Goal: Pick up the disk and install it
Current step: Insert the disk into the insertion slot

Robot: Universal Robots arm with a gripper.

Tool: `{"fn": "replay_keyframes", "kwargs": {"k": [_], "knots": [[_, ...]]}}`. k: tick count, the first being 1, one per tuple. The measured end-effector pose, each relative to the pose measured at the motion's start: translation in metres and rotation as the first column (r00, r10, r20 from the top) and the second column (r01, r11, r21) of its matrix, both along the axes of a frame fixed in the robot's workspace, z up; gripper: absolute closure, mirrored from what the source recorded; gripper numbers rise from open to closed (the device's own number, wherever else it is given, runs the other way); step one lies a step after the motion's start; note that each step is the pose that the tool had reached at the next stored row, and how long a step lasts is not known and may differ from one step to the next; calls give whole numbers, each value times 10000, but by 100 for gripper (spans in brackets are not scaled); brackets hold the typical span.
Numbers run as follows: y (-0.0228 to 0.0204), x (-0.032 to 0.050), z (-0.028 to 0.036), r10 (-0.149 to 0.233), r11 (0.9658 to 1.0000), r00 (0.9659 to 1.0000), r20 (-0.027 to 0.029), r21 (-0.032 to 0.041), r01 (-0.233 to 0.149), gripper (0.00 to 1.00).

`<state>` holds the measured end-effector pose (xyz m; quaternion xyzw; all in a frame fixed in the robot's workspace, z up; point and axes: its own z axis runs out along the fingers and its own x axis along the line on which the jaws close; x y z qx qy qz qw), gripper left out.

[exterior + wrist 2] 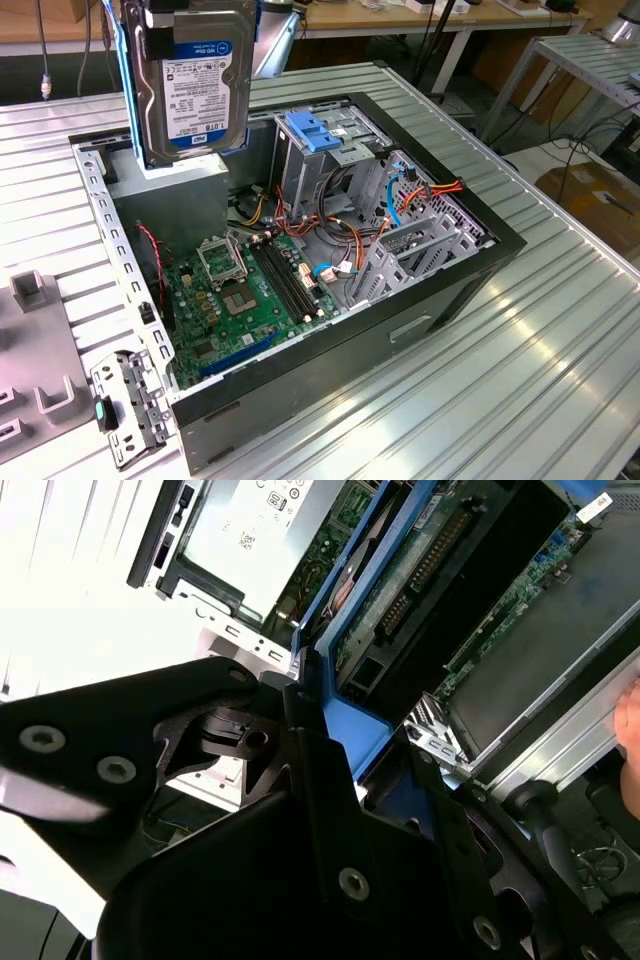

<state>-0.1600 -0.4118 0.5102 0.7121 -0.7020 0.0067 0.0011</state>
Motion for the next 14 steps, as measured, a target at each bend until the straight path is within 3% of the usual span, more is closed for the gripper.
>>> {"fn": "replay_keyframes", "kwargs": {"k": [4,14], "knots": [[-7,1,-1,1,10000,10000,0,0,-1,63],[-149,1,-1,0,10000,10000,1,1,0,63]]}}
